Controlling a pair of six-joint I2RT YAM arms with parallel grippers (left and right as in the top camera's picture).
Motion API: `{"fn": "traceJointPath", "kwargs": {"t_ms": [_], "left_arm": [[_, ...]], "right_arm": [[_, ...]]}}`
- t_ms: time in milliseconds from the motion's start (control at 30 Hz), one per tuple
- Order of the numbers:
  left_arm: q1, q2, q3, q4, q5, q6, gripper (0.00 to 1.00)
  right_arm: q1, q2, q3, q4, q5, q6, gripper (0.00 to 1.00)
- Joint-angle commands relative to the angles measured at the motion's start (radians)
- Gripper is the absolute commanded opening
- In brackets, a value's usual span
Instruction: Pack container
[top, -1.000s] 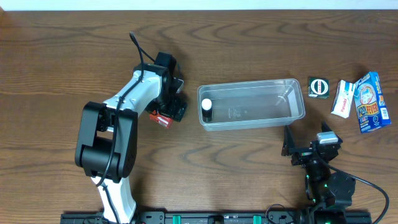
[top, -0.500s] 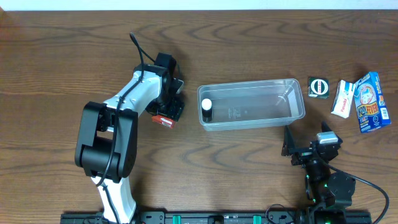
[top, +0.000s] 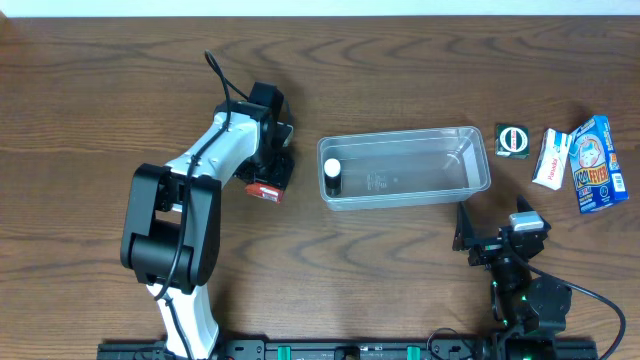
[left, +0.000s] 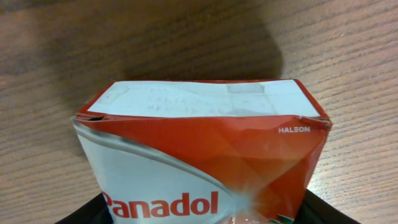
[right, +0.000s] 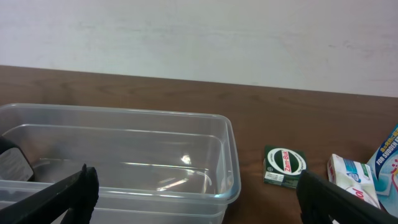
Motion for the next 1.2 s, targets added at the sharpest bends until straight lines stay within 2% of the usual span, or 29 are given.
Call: {"fn": "traceJointPath", "kwargs": {"t_ms": [0, 267, 533, 633, 867, 1167], "left_arm": [[0.005, -0.050, 0.031, -0.005, 0.010, -0.029, 0.65], [0.005, -0.190, 0.043, -0.038, 0.004, -0.095, 0.65], [0.000, -0.341, 0.149, -0.106, -0.006, -0.283, 0.65], [-0.023, -0.358, 0.212, -0.140, -0.003, -0.317, 0.65], [-0.148, -0.358, 0.334, -0.156, 0.003, -0.381, 0.66], [-0.347, -0.347, 0.352, -0.040, 0.002, -0.521, 0.62]], "right_arm": [[-0.014, -0.002, -0.002, -0.004, -0.005, 0.000, 0.99], [-0.014, -0.002, -0.002, -0.004, -0.005, 0.000, 0.99], [-0.014, -0.002, -0.002, -0.004, -0.004, 0.000, 0.99], [-0.014, -0.002, -0.002, -0.004, -0.004, 0.000, 0.99], [-0.014, -0.002, -0.002, -0.004, -0.004, 0.000, 0.99], [-0.014, -0.002, -0.002, -0.004, -0.004, 0.000, 0.99]]}}
